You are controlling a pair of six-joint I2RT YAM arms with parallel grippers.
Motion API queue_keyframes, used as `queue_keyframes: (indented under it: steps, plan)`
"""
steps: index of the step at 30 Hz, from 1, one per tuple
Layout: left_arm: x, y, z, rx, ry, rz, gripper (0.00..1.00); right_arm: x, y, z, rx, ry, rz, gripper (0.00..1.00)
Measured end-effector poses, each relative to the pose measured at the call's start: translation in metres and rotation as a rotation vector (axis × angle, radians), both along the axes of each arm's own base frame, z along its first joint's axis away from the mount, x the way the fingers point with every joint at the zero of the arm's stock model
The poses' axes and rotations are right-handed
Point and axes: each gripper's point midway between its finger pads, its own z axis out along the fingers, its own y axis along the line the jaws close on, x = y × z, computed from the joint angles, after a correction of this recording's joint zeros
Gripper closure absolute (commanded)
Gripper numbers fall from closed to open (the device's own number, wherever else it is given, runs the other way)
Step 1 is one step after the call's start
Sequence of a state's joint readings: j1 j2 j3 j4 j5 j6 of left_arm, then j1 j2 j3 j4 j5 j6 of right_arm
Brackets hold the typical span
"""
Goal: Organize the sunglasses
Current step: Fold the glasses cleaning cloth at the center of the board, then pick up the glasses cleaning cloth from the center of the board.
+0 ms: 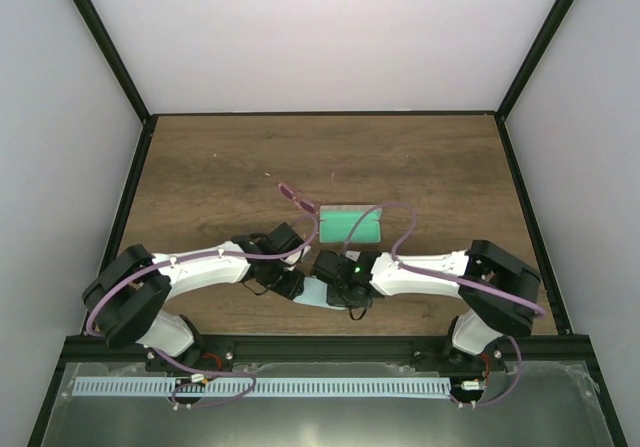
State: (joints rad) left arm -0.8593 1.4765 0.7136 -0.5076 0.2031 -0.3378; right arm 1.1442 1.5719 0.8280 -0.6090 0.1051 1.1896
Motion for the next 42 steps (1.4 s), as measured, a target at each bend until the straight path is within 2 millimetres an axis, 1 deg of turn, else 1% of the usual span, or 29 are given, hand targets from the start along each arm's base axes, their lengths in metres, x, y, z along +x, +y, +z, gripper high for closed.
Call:
queue_keyframes:
  steps: [10,17,24,30,32,42]
  plan:
    - [0.0,0.003,0.0,0.038,0.025,0.016,0.57,0.001,0.003,0.0,0.002,0.002,0.003,0.99]
    - [0.002,0.002,-0.002,0.056,0.036,0.032,0.61,0.002,0.005,0.0,0.011,0.002,0.006,0.99]
    - [0.005,-0.002,-0.004,0.056,0.041,0.034,0.78,0.002,0.007,0.0,0.014,-0.001,0.01,0.99]
    - [0.006,-0.007,-0.005,0.042,0.048,0.029,0.95,0.002,0.007,0.001,0.015,-0.001,0.01,0.99]
    - [0.005,-0.008,-0.006,0.037,0.052,0.028,0.96,0.002,0.007,0.001,0.015,-0.001,0.01,0.99]
    - [0.005,-0.012,-0.005,0.019,0.059,0.02,0.96,0.002,0.007,0.001,0.013,-0.001,0.011,0.99]
